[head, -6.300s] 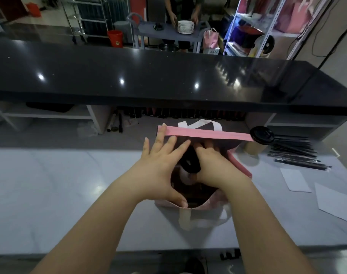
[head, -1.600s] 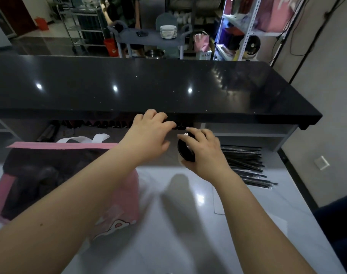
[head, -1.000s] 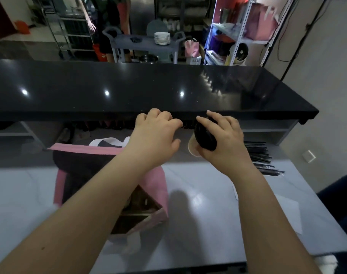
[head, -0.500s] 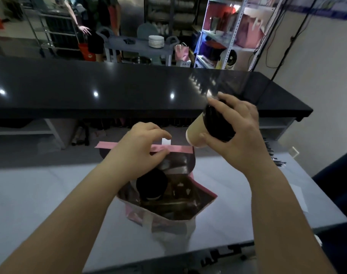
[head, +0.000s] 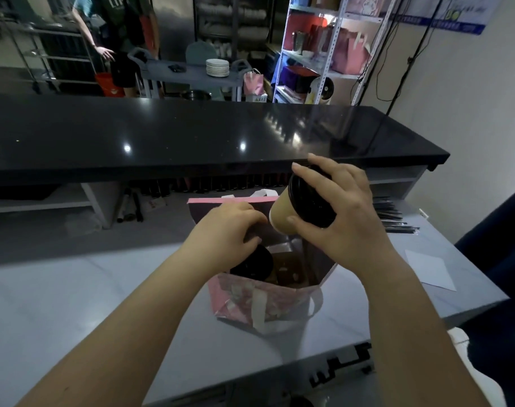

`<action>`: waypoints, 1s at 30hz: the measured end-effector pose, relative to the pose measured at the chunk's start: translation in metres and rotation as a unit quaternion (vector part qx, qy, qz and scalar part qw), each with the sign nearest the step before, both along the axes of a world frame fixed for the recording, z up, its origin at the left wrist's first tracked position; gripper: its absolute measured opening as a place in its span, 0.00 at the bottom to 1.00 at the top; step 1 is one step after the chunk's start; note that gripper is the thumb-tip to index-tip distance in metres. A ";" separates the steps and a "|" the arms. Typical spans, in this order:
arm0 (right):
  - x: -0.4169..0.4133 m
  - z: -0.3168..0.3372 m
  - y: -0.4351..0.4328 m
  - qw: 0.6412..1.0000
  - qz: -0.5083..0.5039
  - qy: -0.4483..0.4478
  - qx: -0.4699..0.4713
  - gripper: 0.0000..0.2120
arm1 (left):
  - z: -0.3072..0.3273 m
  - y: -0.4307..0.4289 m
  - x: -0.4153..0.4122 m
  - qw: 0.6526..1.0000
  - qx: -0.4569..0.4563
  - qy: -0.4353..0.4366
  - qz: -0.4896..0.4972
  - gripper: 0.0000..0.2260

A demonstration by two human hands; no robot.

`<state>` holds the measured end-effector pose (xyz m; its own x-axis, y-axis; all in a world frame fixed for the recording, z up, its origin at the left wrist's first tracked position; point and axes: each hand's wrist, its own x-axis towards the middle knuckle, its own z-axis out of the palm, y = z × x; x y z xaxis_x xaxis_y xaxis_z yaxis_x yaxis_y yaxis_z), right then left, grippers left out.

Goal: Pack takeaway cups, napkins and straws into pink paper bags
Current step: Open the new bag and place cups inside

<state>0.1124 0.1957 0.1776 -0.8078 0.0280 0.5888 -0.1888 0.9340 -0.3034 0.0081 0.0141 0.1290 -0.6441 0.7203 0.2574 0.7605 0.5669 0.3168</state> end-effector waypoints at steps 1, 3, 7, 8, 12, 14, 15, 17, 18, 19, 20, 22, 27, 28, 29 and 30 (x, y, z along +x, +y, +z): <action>0.001 -0.003 -0.001 1.000 0.000 -0.009 0.001 0.33 | -0.001 0.000 -0.001 1.000 -0.001 -0.019 -0.002 0.16; 0.001 -0.009 -0.002 0.999 0.006 -0.033 -0.001 0.33 | -0.004 0.002 -0.003 0.999 0.005 -0.042 -0.001 0.17; -0.008 -0.032 -0.008 0.991 -0.008 -0.126 0.048 0.33 | -0.012 0.002 -0.006 0.999 -0.025 -0.042 0.011 0.30; -0.011 -0.040 -0.010 0.985 -0.016 -0.156 0.066 0.33 | -0.014 0.002 -0.007 0.999 -0.031 -0.041 0.011 0.33; -0.023 -0.066 -0.015 0.962 -0.021 -0.220 0.162 0.33 | -0.016 0.007 -0.007 0.996 -0.072 -0.043 0.010 0.33; -0.030 -0.067 -0.015 0.957 -0.021 -0.222 0.184 0.33 | -0.015 0.013 -0.008 0.995 -0.094 -0.038 0.017 0.28; -0.034 -0.066 -0.014 0.954 -0.026 -0.222 0.198 0.33 | -0.015 0.015 -0.010 0.993 -0.108 -0.031 0.023 0.27; -0.040 -0.063 -0.008 0.946 -0.051 -0.222 0.229 0.33 | -0.017 0.018 -0.013 0.990 -0.139 -0.017 0.034 0.32; -0.042 -0.062 -0.003 0.942 -0.065 -0.227 0.237 0.32 | -0.018 0.019 -0.014 0.987 -0.154 -0.015 0.038 0.37; -0.042 -0.060 0.004 0.939 -0.076 -0.237 0.236 0.32 | -0.020 0.018 -0.016 0.984 -0.170 -0.018 0.041 0.41; -0.042 -0.059 0.012 0.937 -0.084 -0.249 0.229 0.32 | -0.022 0.017 -0.017 0.982 -0.184 -0.023 0.044 0.44; -0.041 -0.054 0.029 0.937 -0.096 -0.264 0.208 0.33 | -0.024 0.014 -0.019 0.977 -0.205 -0.030 0.048 0.49; -0.043 -0.047 0.056 0.943 -0.130 -0.248 0.181 0.31 | -0.024 0.017 -0.015 0.977 -0.209 -0.022 0.040 0.53; -0.045 -0.049 0.055 0.942 -0.125 -0.245 0.194 0.31 | -0.024 0.021 -0.014 0.979 -0.201 -0.018 0.040 0.54; -0.048 -0.051 0.053 0.939 -0.112 -0.244 0.213 0.31 | -0.023 0.025 -0.012 0.980 -0.194 -0.013 0.039 0.55; -0.051 -0.055 0.049 0.936 -0.093 -0.248 0.234 0.32 | -0.023 0.030 -0.009 0.981 -0.190 -0.008 0.038 0.56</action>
<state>0.0613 0.2451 0.1225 -0.9916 0.0271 0.1264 0.0449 0.9891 0.1402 -0.0012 0.0444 0.1063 -0.7010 0.7124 -0.0313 0.7086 0.7008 0.0820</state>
